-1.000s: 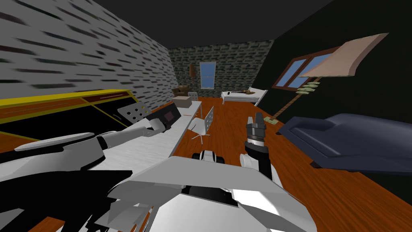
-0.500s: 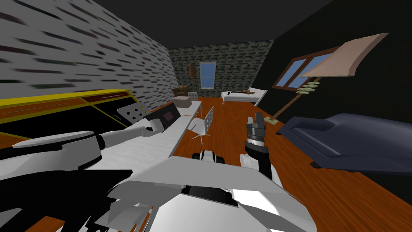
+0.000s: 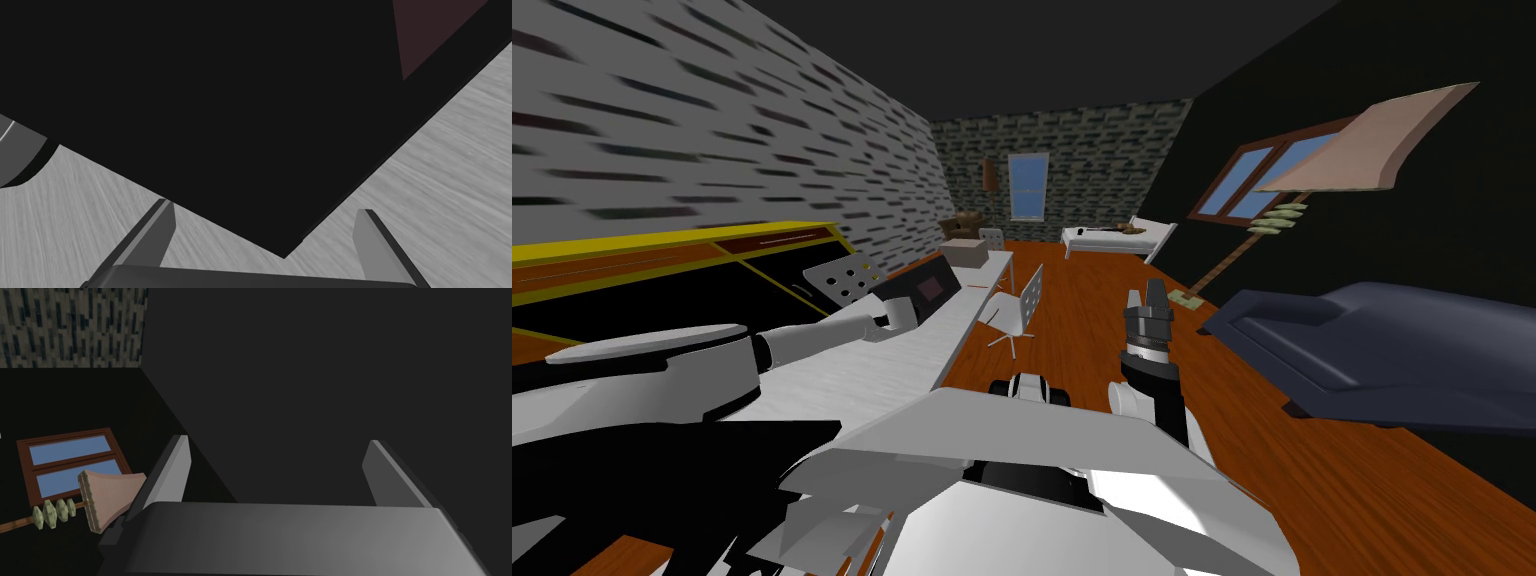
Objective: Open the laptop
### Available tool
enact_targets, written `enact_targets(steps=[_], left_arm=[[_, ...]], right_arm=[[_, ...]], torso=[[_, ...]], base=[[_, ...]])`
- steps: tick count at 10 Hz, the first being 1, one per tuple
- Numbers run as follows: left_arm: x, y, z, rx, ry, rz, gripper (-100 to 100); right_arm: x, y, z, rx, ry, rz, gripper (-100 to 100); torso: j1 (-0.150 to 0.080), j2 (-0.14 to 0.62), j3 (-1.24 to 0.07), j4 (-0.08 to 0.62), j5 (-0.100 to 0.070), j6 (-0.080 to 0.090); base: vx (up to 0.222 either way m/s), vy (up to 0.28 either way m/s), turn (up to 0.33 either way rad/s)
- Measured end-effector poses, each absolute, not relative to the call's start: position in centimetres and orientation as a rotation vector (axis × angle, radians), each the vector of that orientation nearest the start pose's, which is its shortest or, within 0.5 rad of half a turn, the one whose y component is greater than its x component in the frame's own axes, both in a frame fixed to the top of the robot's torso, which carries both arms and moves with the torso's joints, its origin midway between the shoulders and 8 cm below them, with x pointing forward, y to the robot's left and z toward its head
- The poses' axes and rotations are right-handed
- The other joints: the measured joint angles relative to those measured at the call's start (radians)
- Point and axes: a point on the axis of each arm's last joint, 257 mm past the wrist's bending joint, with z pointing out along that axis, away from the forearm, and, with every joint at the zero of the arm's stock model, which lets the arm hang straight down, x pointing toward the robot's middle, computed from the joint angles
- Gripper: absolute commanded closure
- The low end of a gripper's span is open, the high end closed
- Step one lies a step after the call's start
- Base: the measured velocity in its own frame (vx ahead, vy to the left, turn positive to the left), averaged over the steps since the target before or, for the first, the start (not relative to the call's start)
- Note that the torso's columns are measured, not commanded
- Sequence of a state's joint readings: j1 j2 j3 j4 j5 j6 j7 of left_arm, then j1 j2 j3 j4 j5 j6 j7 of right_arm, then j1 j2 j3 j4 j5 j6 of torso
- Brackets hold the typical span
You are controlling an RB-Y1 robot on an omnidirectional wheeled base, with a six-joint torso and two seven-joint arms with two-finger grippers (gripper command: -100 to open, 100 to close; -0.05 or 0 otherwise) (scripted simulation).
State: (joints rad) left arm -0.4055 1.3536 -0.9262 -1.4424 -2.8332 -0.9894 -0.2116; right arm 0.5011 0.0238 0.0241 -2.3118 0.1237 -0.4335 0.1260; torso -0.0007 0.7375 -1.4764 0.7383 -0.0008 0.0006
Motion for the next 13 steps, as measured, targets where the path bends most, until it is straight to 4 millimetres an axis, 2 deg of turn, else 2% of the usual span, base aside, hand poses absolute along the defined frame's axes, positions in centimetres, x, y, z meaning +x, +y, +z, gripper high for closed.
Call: enact_targets(steps=[2,4,5,6,10,13], left_arm=[[40.3,66.4,-26.5,-2.205,-0.517,-0.832,-100],[40.9,66.8,-25.5,-2.173,-0.456,-0.855,-100],[40.7,67.7,-24.1,-2.128,-0.415,-0.845,-100],[40.3,68.5,-23.7,-2.093,-0.371,-0.823,-100],[41.1,68.9,-22.7,-2.032,-0.261,-0.849,-100],[41.1,70.4,-20.7,-1.932,-0.142,-0.826,-100]], right_arm=[[35.2,-26.2,2.5,0.579,0.716,1.118,0],[35.2,-26.2,2.5,0.579,0.716,1.118,0],[35.2,-26.2,2.5,0.579,0.716,1.118,0],[35.2,-26.2,2.5,0.579,0.716,1.118,0],[35.2,-26.2,2.5,0.579,0.716,1.118,0],[35.2,-26.2,2.5,0.579,0.716,1.118,0]], torso=[[0.001,0.0,0.0,0.0,0.001,-0.001],[0.0,0.001,0.0,0.0,0.0,0.0],[0.0,0.001,0.0,0.0,0.0,0.0],[0.001,0.0,0.0,0.0,0.001,-0.001],[0.0,0.0,0.0,0.0,-0.001,0.0],[0.001,-0.002,-0.002,-0.003,0.0,-0.004]], base=[[0.0,0.0,0.0],[0.003,0.0,-0.01],[0.007,0.002,-0.011],[0.0,0.0,0.0],[0.001,-0.001,-0.008],[0.002,0.001,-0.006]])
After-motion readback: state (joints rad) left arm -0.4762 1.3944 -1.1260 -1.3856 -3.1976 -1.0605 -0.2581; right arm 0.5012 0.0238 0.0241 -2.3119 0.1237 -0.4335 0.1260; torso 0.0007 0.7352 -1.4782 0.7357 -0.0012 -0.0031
